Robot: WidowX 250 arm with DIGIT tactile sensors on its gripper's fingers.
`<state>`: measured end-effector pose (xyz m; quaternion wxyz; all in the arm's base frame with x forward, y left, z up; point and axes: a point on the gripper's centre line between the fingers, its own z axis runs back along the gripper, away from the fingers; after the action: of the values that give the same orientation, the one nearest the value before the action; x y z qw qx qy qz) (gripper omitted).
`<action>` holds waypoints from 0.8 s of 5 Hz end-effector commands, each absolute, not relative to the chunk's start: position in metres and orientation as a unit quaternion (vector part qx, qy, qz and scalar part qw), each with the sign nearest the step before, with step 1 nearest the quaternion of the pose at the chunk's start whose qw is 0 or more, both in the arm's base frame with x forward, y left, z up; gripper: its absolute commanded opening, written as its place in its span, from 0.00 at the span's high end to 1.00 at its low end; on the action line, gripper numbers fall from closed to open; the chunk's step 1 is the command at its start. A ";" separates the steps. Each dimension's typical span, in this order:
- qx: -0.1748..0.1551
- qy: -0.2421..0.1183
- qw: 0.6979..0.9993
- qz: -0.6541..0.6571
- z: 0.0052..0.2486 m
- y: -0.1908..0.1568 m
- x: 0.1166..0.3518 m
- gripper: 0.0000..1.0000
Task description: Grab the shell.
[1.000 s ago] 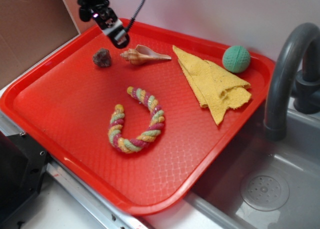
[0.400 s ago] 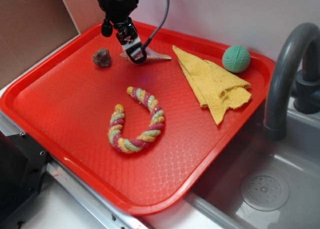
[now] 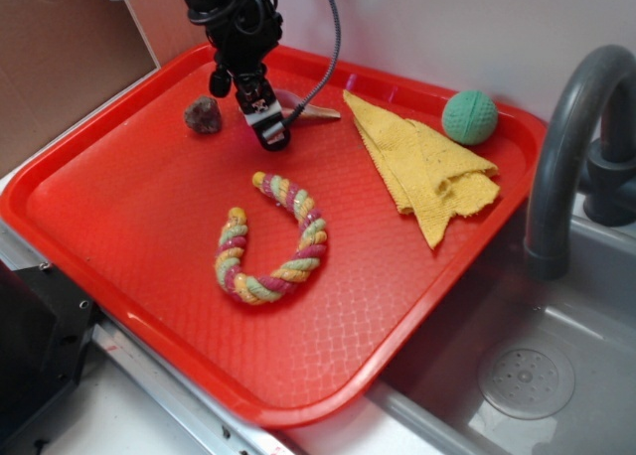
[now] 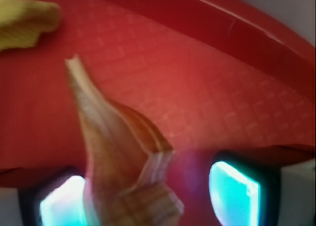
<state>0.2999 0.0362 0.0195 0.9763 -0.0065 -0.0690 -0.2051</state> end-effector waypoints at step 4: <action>0.004 0.029 0.992 -0.126 0.064 0.035 0.292 1.00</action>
<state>0.2772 0.0387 0.0403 0.9901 -0.0104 0.0701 -0.1212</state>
